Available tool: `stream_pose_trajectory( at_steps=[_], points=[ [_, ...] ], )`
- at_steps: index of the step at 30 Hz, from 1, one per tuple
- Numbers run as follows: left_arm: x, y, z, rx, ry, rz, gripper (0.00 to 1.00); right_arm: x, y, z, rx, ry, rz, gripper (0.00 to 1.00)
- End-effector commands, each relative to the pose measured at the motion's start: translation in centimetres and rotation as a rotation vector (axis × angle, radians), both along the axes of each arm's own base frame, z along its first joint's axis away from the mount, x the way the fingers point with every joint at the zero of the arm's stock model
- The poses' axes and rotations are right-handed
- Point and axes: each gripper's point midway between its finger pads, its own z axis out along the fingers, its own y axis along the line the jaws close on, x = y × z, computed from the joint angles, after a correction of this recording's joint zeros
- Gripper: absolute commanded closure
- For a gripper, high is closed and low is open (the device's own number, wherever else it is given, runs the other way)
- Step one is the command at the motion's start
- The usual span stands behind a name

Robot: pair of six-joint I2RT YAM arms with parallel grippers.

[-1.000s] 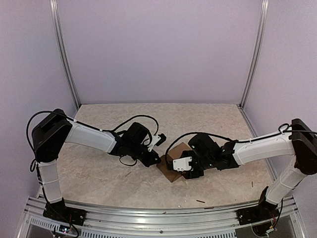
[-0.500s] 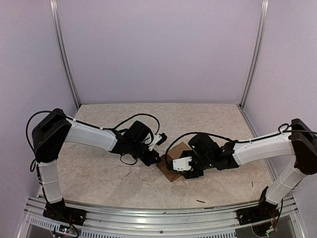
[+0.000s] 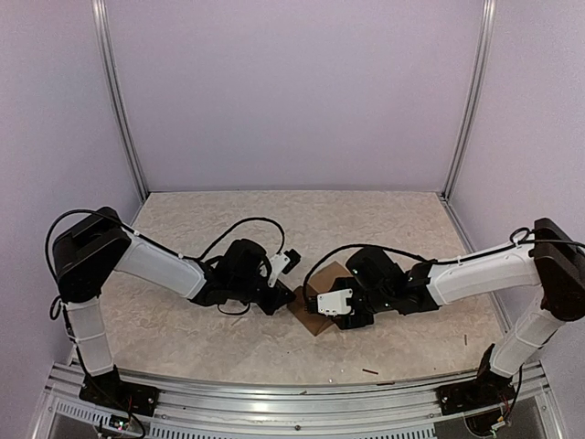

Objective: Fold the paper box

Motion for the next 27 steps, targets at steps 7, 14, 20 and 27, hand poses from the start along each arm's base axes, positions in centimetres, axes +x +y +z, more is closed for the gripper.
stream_pose_trajectory(
  at_steps=[7, 14, 20, 27],
  points=[
    [1.2, -0.5, 3.1, -0.124, -0.027, 0.014, 0.92, -1.8, -1.6, -3.4, -0.102, 0.096, 0.002, 0.34],
    [1.2, -0.1, 2.1, -0.102, 0.011, 0.023, 0.86, -1.8, -1.5, -3.4, -0.1, 0.094, 0.003, 0.33],
    [1.2, -0.2, 1.5, -0.092, 0.043, 0.022, 0.86, -1.8, -1.6, -3.4, -0.101, 0.096, 0.002, 0.34],
    [1.1, 0.4, 1.5, -0.103, 0.053, 0.057, 0.78, -1.8, -1.6, -3.3, -0.1, 0.095, 0.0, 0.34]
  ],
)
